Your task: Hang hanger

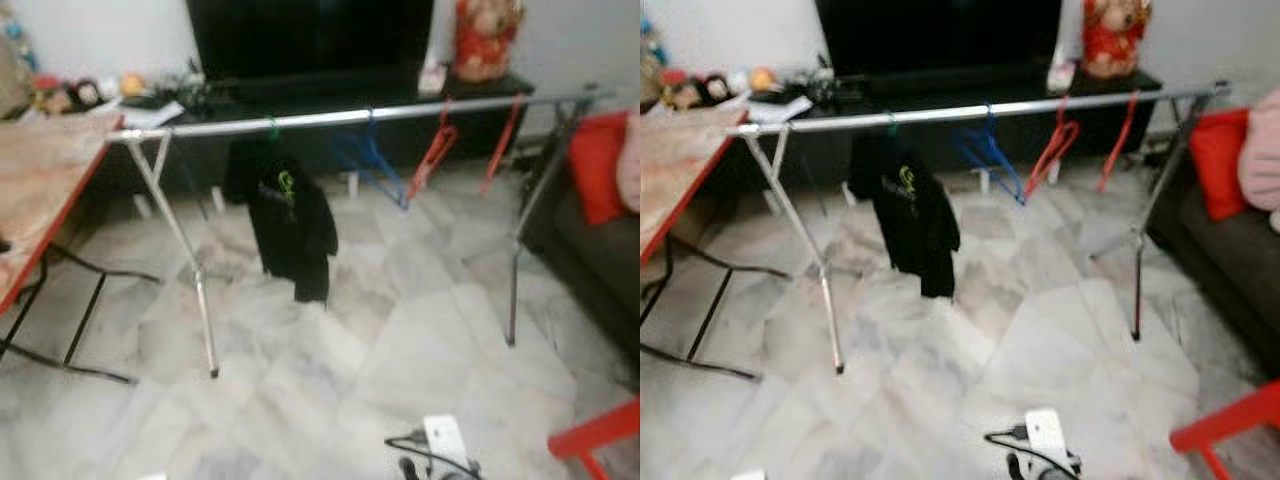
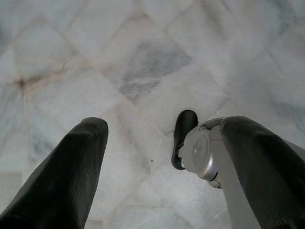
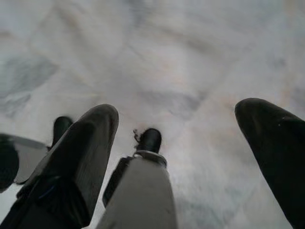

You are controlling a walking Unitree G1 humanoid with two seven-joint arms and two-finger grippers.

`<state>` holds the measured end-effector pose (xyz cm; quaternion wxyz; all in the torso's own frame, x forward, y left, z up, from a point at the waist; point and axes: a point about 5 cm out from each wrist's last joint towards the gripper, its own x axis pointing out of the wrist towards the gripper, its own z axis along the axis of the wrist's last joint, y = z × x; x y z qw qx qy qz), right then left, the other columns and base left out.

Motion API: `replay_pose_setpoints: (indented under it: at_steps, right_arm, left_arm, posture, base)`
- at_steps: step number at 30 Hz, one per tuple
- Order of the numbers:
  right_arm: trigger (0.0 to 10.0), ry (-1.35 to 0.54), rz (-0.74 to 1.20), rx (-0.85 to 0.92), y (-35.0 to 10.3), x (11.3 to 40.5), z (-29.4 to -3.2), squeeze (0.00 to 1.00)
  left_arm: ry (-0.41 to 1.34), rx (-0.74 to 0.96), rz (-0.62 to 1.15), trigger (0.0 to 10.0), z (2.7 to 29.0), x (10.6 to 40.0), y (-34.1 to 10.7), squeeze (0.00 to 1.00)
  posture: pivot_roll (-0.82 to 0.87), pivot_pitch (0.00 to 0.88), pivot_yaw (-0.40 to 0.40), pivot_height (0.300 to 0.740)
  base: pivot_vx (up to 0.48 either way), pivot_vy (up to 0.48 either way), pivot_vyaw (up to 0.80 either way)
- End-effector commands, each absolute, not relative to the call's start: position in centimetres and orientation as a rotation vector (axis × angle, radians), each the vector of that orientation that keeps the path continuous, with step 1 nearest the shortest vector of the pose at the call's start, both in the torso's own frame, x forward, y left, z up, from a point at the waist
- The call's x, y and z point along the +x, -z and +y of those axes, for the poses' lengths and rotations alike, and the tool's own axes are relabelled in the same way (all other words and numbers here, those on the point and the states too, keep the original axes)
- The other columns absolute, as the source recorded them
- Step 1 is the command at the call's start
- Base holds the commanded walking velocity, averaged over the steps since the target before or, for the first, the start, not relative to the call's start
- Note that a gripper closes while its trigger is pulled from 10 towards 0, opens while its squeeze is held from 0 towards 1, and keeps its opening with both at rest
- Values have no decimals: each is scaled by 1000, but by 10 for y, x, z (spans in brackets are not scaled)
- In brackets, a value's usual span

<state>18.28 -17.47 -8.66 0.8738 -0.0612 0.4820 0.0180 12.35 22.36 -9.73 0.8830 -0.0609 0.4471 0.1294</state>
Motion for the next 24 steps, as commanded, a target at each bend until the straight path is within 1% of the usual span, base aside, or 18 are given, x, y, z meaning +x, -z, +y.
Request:
replay_pose_setpoints:
  at_steps: [1, 24]
  right_arm:
    - [10000, -54, 981, -139, 83, 190, -173, 0]
    - [10000, -136, 987, -232, 85, 186, -169, 0]
  left_arm:
    - [-277, -117, 947, 10000, 227, 119, 98, 0]
    - [-254, -96, 979, 10000, 226, 117, 100, 0]
  posture:
    - [-71, 0, 69, 740]
    - [-69, 0, 70, 740]
  base:
    - [0, 0, 800]
    - [0, 0, 800]
